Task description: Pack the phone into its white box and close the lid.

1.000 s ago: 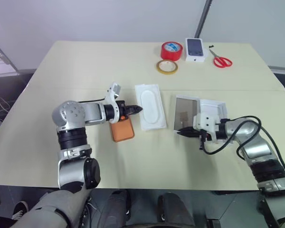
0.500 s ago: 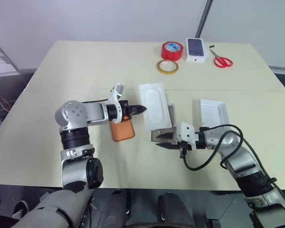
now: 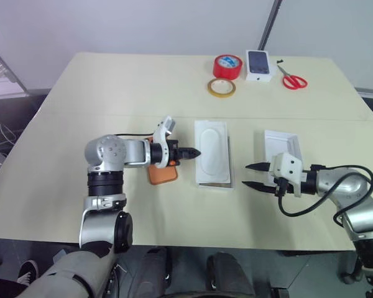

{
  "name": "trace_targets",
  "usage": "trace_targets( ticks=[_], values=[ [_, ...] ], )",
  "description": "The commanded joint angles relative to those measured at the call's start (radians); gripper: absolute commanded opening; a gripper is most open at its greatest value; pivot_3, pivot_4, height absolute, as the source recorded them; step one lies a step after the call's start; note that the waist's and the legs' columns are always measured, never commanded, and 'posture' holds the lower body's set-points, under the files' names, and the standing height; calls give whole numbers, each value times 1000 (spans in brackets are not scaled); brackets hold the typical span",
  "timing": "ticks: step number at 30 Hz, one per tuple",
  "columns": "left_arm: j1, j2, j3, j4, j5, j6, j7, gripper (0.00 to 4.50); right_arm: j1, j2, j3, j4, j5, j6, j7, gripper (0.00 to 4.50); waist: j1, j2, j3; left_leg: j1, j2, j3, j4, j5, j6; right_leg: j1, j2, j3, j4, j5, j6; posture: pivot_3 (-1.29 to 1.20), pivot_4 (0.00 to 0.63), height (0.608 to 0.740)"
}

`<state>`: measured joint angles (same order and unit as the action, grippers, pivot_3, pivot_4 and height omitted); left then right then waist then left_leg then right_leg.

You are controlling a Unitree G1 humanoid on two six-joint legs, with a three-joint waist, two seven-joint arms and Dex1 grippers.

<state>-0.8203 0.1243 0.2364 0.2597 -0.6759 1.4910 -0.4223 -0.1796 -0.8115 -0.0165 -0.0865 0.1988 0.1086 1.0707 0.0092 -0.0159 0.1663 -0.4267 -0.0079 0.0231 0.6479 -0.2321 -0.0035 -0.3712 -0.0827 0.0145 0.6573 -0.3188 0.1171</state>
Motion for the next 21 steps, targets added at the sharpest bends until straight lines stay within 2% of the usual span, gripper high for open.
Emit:
trace_targets(
  ticks=[1,4,8,12,15,18,21],
  values=[
    [-21,7,-26,20,4,-52,-31,0,-27,12,-23,-25,10,-24,-26,2286,1,0,0,0,0,0,0,0,0,0,0,0,0,0,0,0,150,728],
    [-20,7,-56,28,12,-64,-38,899,-30,23,-16,-32,10,-25,-43,2346,1,0,0,0,0,0,0,0,0,0,0,0,0,0,0,0,150,728],
    [-27,15,-72,18,7,-70,-51,2720,-42,50,-13,-40,25,-11,-66,2346,3,0,0,0,0,0,1,0,0,1,0,0,0,0,0,0,150,728],
    [-35,43,-91,-6,19,-104,-63,2720,-74,97,2,-52,40,5,-84,2346,1,0,0,0,0,0,0,0,0,0,0,0,0,0,0,0,150,728],
    [-8,89,-130,-76,54,-240,-105,2752,-124,164,45,-52,44,43,-110,1509,-2,0,0,0,0,0,0,0,0,0,1,0,0,0,0,0,150,728],
    [41,148,-174,-140,87,-350,-154,2752,-157,217,103,-39,-14,24,-148,42,-8,0,0,0,1,0,0,0,-1,-1,1,0,0,0,0,0,150,728],
    [111,242,-242,-177,152,-470,-217,2752,-193,246,182,21,-119,-20,-190,42,-7,1,0,0,1,0,-1,1,-1,-1,1,0,0,0,0,0,150,728]
  ],
)
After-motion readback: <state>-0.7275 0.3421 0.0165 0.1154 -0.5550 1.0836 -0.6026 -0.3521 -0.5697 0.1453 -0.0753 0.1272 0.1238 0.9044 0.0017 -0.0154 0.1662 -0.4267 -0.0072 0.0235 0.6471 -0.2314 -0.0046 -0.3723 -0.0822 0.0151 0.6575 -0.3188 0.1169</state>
